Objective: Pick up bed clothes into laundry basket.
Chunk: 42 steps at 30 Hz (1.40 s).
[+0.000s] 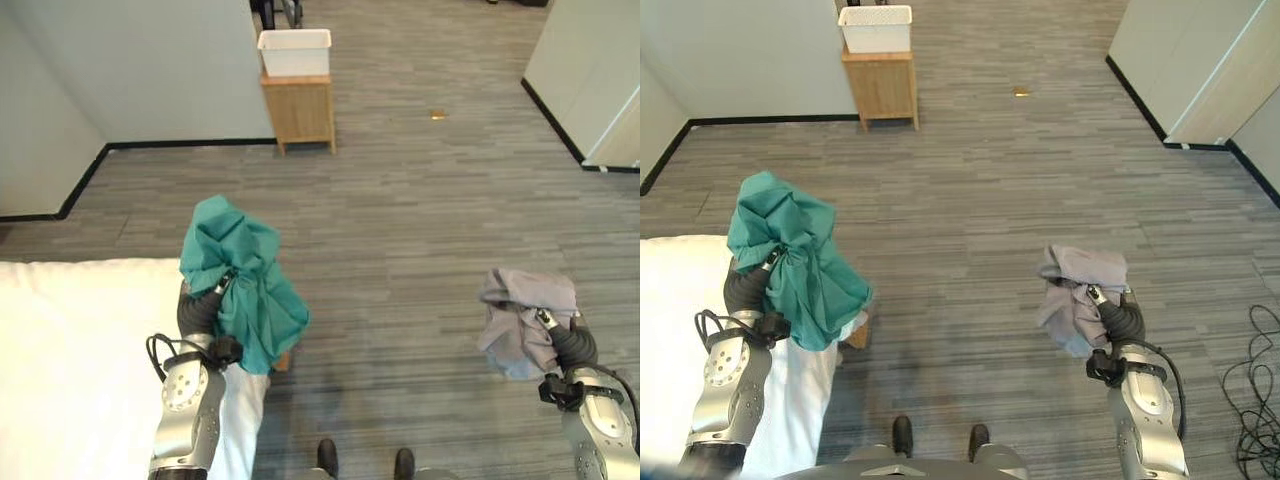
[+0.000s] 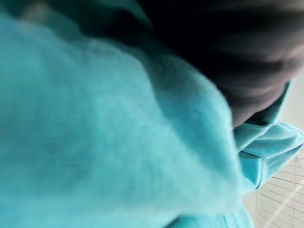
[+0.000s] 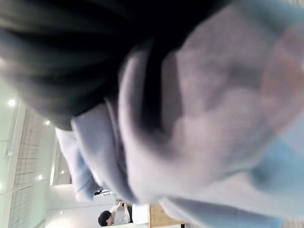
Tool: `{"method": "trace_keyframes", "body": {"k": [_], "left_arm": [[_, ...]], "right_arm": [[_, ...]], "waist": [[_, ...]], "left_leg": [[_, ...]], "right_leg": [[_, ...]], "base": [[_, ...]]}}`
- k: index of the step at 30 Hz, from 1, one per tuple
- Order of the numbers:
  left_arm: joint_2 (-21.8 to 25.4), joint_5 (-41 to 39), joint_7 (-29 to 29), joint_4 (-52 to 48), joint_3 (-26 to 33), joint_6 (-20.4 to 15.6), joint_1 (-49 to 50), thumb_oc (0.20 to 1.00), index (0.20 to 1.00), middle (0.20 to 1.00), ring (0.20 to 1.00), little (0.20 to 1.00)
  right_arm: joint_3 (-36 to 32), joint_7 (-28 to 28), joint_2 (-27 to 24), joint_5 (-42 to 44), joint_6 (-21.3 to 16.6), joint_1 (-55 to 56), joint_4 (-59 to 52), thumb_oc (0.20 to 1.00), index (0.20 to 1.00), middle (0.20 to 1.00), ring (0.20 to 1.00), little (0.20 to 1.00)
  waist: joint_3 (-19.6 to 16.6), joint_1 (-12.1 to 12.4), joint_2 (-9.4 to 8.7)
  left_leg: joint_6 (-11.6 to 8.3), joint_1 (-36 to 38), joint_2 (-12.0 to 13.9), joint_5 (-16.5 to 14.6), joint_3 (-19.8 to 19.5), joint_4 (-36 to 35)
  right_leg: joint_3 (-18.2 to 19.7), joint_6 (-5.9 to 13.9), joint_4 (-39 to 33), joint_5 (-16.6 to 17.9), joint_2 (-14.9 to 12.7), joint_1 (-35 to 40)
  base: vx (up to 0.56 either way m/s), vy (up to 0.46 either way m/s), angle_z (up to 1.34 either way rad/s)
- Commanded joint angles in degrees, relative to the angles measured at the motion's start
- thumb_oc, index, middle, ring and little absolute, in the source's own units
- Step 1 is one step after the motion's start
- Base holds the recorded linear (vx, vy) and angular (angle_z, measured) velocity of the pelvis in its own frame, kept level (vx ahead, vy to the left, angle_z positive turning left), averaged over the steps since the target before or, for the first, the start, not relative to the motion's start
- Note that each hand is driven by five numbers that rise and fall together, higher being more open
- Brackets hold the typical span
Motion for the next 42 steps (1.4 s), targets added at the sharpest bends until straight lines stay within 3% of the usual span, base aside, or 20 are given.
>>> {"method": "trace_keyframes", "body": {"k": [1, 5, 8, 9, 12, 15, 17, 18, 22, 23, 24, 25, 26, 27, 29, 31, 34, 39, 41, 42], "left_arm": [[4.1, 0.2, 1.9, -1.0, 6.1, -4.8, -1.0, 0.200, 0.200, 0.200, 0.200, 0.200], [4.3, 0.6, 2.8, -0.4, 7.4, -4.6, 0.2, 0.200, 0.200, 0.200, 0.200, 0.200], [5.0, 0.9, 3.0, -0.1, 7.7, -4.3, 0.7, 0.200, 0.200, 0.200, 0.200, 0.200], [4.9, 0.9, 3.0, -0.1, 7.7, -4.3, 0.6, 0.200, 0.200, 0.200, 0.200, 0.200], [5.5, 1.0, 1.7, -0.5, 6.5, -4.6, -0.3, 0.200, 0.200, 0.200, 0.200, 0.200], [5.8, 0.3, 0.8, 1.1, 4.3, -4.6, -3.6, 0.200, 0.200, 0.200, 0.200, 0.200], [5.7, 0.4, 0.9, 1.9, 4.0, -4.8, -4.0, 0.200, 0.200, 0.200, 0.200, 0.200], [5.0, 0.2, 0.8, 2.2, 3.8, -4.8, -4.0, 0.200, 0.200, 0.200, 0.200, 0.200], [3.4, -0.6, -0.4, 2.7, 3.4, -4.7, -2.7, 0.200, 0.200, 0.200, 0.200, 0.200], [2.9, -1.1, -0.6, 2.9, 3.2, -4.9, -2.3, 0.200, 0.200, 0.200, 0.200, 0.200], [1.9, -1.9, -0.9, 3.3, 2.7, -4.5, -1.4, 0.200, 0.200, 0.200, 0.200, 0.200], [1.8, -1.9, -0.9, 3.3, 2.7, -4.5, -1.4, 0.200, 0.200, 0.200, 0.200, 0.200], [1.3, -3.2, -0.8, 3.6, 2.5, -4.4, -1.4, 0.200, 0.200, 0.200, 0.200, 0.200], [0.9, -4.3, -0.9, 2.9, 2.5, -3.6, -1.1, 0.200, 0.200, 0.200, 0.200, 0.200], [1.5, -3.8, -1.4, 1.9, 2.2, -3.2, -0.9, 0.200, 0.200, 0.200, 0.200, 0.200], [1.5, -4.5, -1.3, 1.3, 1.2, -3.0, -1.5, 0.200, 0.200, 0.200, 0.200, 0.200], [1.5, -5.3, -1.9, 1.8, 0.5, -3.3, -1.6, 0.200, 0.200, 0.200, 0.200, 0.200], [0.6, -5.1, -1.8, 2.2, 1.1, -4.1, 1.0, 0.200, 0.200, 0.200, 0.200, 0.200], [0.8, -4.5, -1.6, 1.6, 1.5, -4.1, 1.5, 0.200, 0.200, 0.200, 0.200, 0.200], [1.1, -3.7, -1.4, 0.8, 3.0, -3.9, 2.7, 0.200, 0.200, 0.200, 0.200, 0.200]], "right_arm": [[-0.3, 0.9, -1.7, 0.5, -3.1, -5.8, -1.2, 0.200, 0.200, 0.200, 0.200, 0.200], [0.8, 0.9, -1.9, -0.3, -3.0, -7.3, -1.2, 0.200, 0.200, 0.200, 0.200, 0.200], [2.3, 1.5, -1.4, -1.5, -2.7, -8.7, -1.6, 0.200, 0.200, 0.200, 0.200, 0.200], [2.2, 1.5, -1.5, -1.5, -2.7, -8.7, -1.6, 0.200, 0.200, 0.200, 0.200, 0.200], [0.9, 2.0, -0.9, -0.7, -2.9, -6.8, -1.9, 0.200, 0.200, 0.200, 0.200, 0.200], [-0.9, 1.3, -0.4, 0.6, -3.8, -4.6, -1.6, 0.200, 0.200, 0.200, 0.200, 0.200], [-1.1, 1.3, -0.2, 0.7, -3.9, -4.2, -1.7, 0.200, 0.200, 0.200, 0.200, 0.200], [-1.4, 1.2, 0.0, 0.3, -3.8, -3.9, -1.8, 0.200, 0.200, 0.200, 0.200, 0.200], [-1.2, 1.8, -0.6, -0.2, -3.5, -3.0, -2.0, 0.200, 0.200, 0.200, 0.200, 0.200], [-1.0, 1.8, -0.9, 0.0, -3.6, -3.2, -1.5, 0.200, 0.200, 0.200, 0.200, 0.200], [-0.9, 1.7, -1.8, 0.4, -3.7, -3.2, -0.8, 0.200, 0.200, 0.200, 0.200, 0.200], [-0.9, 1.7, -1.9, 0.5, -3.7, -3.3, -0.7, 0.200, 0.200, 0.200, 0.200, 0.200], [-0.4, 1.7, -2.5, 0.7, -3.7, -3.5, -1.0, 0.200, 0.200, 0.200, 0.200, 0.200], [-0.3, 1.4, -3.4, 2.5, -4.0, -3.9, -1.7, 0.200, 0.200, 0.200, 0.200, 0.200], [-0.3, 1.4, -3.9, 3.6, -4.1, -4.2, -1.5, 0.200, 0.200, 0.200, 0.200, 0.200], [-0.3, -0.7, -5.3, 3.3, -3.8, -5.1, 0.1, 0.200, 0.200, 0.200, 0.200, 0.200], [0.1, -0.3, -5.4, 4.4, -3.9, -6.6, 0.2, 0.200, 0.200, 0.200, 0.200, 0.200], [3.6, 1.1, -4.4, 2.1, -3.3, -7.9, 1.7, 0.200, 0.200, 0.200, 0.200, 0.200], [4.0, 1.6, -4.1, 1.3, -2.6, -8.2, 1.8, 0.200, 0.200, 0.200, 0.200, 0.200], [4.6, 2.7, -3.0, 1.1, -1.9, -7.7, 0.7, 0.200, 0.200, 0.200, 0.200, 0.200]], "waist": [[-2.5, 1.9, -1.20], [-2.1, 2.9, -0.91], [0.8, 2.2, 0.60], [0.7, 2.3, 0.60], [1.4, 0.0, 0.95], [1.1, -3.6, 0.28], [1.1, -4.4, 0.72], [0.8, -5.3, 0.89], [-0.5, -6.7, 1.76], [-0.8, -6.6, 1.92], [-1.4, -7.1, 2.88], [-1.5, -7.5, 2.70], [-1.6, -7.0, 2.69], [-0.9, -6.1, 0.46], [0.1, -4.6, -1.06], [2.8, -0.4, -3.55], [2.9, 3.0, -3.82], [-1.9, 8.9, -1.63], [-2.6, 9.4, -2.04], [-3.7, 9.3, -3.04]], "left_leg": [[-1.79, -0.1, 1.2, -1.5, 0.9, 3.6], [-0.50, 0.1, 0.3, -3.1, 1.0, 4.4], [1.64, 3.4, 0.5, -4.0, 0.8, 2.3], [1.62, 3.5, 0.5, -4.0, 0.9, 2.1], [1.11, 6.6, 1.0, -5.5, -1.0, 0.7], [-1.20, 11.7, 1.8, -8.9, -3.4, 0.3], [-1.97, 13.3, 2.9, -9.5, -3.9, 0.3], [-3.26, 16.6, 4.1, -9.9, -4.2, 0.3], [-5.62, 20.0, 6.8, -7.6, -5.2, 2.3], [-6.21, 19.3, 7.9, -5.7, -5.4, 4.7], [-8.31, 18.2, 11.1, 3.3, -6.6, 12.9], [-8.39, 17.9, 10.9, 3.6, -7.0, 12.7], [-9.24, 16.0, 12.8, 9.4, -6.3, 19.9], [-8.44, 9.1, 13.9, 14.7, -5.2, 36.2], [-7.52, 4.9, 13.6, 15.2, -5.1, 44.4], [-5.82, -7.4, 11.8, 9.0, -2.3, 51.6], [-5.91, -16.4, 9.5, 6.9, 1.3, 40.8], [-4.16, -18.9, 2.1, 10.9, 6.8, 0.8], [-3.95, -18.4, 1.7, 11.5, 8.0, 1.1], [-1.24, -15.4, 0.3, 10.9, 10.2, 3.1]], "right_leg": [[3.3, 2.19, 2.3, -1.5, -0.8, 0.3], [3.5, 3.02, 7.4, -2.9, -2.3, -1.1], [5.7, 6.27, 27.8, 3.0, -1.7, -13.6], [5.9, 6.28, 28.3, 2.8, -1.7, -13.9], [7.5, 5.06, 25.2, 1.5, 0.7, -19.2], [8.8, 5.12, 10.7, 4.9, -0.6, -22.8], [7.1, 5.67, 6.5, 7.0, -0.9, -23.1], [2.4, 6.91, 1.8, 9.5, -2.1, -26.4], [-2.5, 6.69, 3.1, 11.0, -3.0, -25.0], [-3.2, 5.91, 3.3, 11.7, -2.7, -23.8], [-2.5, 3.52, 6.3, 9.9, 0.0, -22.1], [-2.7, 3.42, 6.4, 9.9, -0.3, -22.3], [-2.6, 1.82, 7.3, 7.8, 0.8, -20.1], [-2.1, -1.88, 6.8, 4.5, 1.8, -15.0], [-0.8, -3.53, 6.3, 2.8, 2.5, -11.8], [1.5, -4.21, 3.7, 0.5, 2.8, -4.0], [2.6, -3.05, 2.1, -1.3, 2.6, 1.7], [6.6, -0.57, 2.2, -7.0, 4.8, 13.2], [7.5, -0.33, 2.9, -6.6, 4.3, 14.7], [8.7, 0.79, 6.7, -5.0, 3.2, 15.3]], "base": [[0.06, 0.091, 0.29], [0.10, 0.139, 0.21], [0.15, 0.219, -0.23], [0.34, 0.098, -0.49], [0.32, -0.022, -0.05], [0.55, -0.137, 0.34], [0.56, -0.169, 0.42], [0.40, -0.133, 0.19], [0.55, -0.235, 0.21], [0.54, -0.329, 0.56], [0.53, -0.334, 0.45], [0.59, -0.403, 0.29], [0.59, -0.562, 0.01], [0.84, -0.790, -0.04], [0.49, -0.522, -0.23], [0.60, -0.395, -0.40], [0.71, -0.154, -0.03], [0.89, -0.013, -0.61], [0.77, -0.036, -0.72], [0.44, -0.009, -0.71]]}}
